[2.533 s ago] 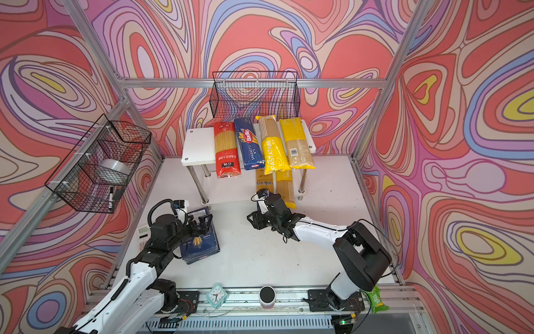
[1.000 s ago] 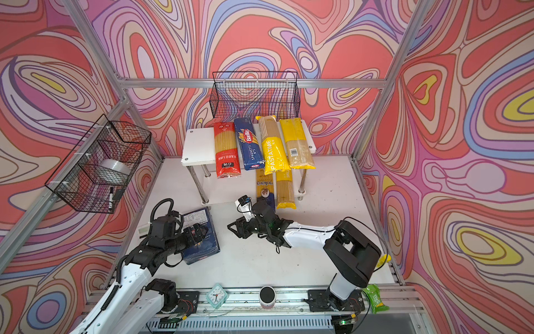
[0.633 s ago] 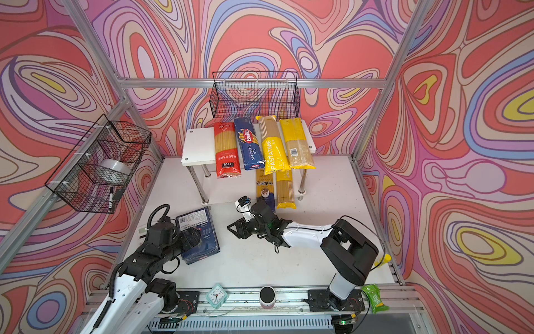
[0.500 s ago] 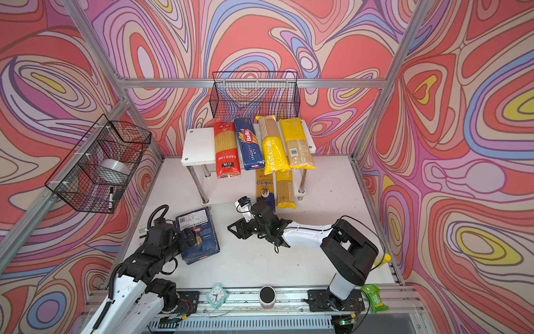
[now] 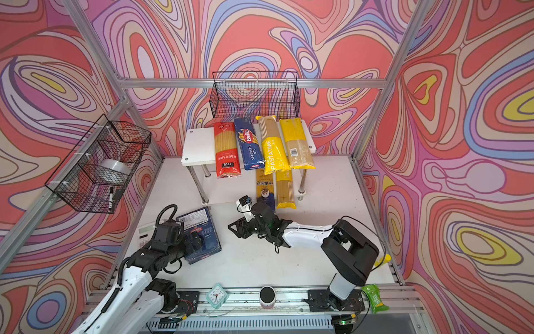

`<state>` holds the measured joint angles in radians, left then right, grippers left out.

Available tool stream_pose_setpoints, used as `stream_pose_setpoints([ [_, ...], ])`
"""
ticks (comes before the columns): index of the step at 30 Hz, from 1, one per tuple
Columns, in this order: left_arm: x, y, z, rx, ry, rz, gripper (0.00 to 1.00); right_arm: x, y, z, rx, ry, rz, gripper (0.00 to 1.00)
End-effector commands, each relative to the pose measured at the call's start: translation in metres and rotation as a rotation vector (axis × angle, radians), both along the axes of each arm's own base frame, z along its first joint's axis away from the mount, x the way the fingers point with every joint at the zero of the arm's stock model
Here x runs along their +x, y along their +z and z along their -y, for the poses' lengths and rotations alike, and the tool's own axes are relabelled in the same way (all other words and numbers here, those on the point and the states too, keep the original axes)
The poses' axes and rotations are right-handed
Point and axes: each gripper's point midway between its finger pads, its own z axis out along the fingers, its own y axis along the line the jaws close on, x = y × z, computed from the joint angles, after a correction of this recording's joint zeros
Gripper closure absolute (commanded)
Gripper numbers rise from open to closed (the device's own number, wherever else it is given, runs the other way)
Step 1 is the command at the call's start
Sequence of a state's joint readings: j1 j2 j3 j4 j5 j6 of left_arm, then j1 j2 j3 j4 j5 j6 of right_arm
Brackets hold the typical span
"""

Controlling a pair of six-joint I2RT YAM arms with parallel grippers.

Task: Arrange pasta packages on shelves
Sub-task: Rotate the pasta bag at the middle-left of the table.

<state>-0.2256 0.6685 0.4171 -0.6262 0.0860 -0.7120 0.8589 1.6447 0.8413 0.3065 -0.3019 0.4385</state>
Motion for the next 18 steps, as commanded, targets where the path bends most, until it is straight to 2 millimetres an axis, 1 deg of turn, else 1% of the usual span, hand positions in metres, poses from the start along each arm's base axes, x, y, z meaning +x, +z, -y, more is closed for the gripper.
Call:
stream_pose_setpoints([
  [1, -0.004, 0.008, 0.024, -0.11, -0.06, 0.018, 0.0, 0.002, 0.003, 0.001, 0.0, -0.022, 0.01, 0.38],
  [3, -0.005, 0.009, 0.029, -0.117, -0.074, 0.024, 0.0, 0.003, 0.002, 0.002, -0.003, -0.027, 0.009, 0.38],
  [7, -0.003, 0.009, 0.051, -0.135, -0.138, 0.05, 0.0, 0.004, 0.0, 0.0, -0.008, -0.028, 0.003, 0.38],
  [12, 0.0, 0.015, 0.081, -0.025, -0.295, 0.042, 0.0, 0.004, 0.004, -0.001, -0.003, -0.024, -0.004, 0.38],
  [13, -0.001, 0.011, 0.079, 0.03, -0.316, 0.013, 0.0, 0.003, 0.006, -0.001, -0.001, -0.023, -0.001, 0.38],
  [14, 0.005, 0.023, 0.078, 0.074, -0.325, 0.018, 0.0, 0.004, 0.008, 0.001, -0.002, -0.029, 0.004, 0.38],
  [16, 0.009, 0.026, 0.06, 0.211, -0.31, -0.018, 0.0, 0.002, 0.01, 0.005, 0.002, -0.037, 0.004, 0.38],
  [17, 0.011, 0.03, 0.051, 0.272, -0.301, -0.024, 0.0, 0.001, 0.012, 0.006, 0.0, -0.038, 0.005, 0.38],
  [18, 0.014, 0.037, 0.043, 0.323, -0.29, -0.018, 0.0, -0.001, 0.011, 0.008, -0.011, -0.04, -0.001, 0.38],
])
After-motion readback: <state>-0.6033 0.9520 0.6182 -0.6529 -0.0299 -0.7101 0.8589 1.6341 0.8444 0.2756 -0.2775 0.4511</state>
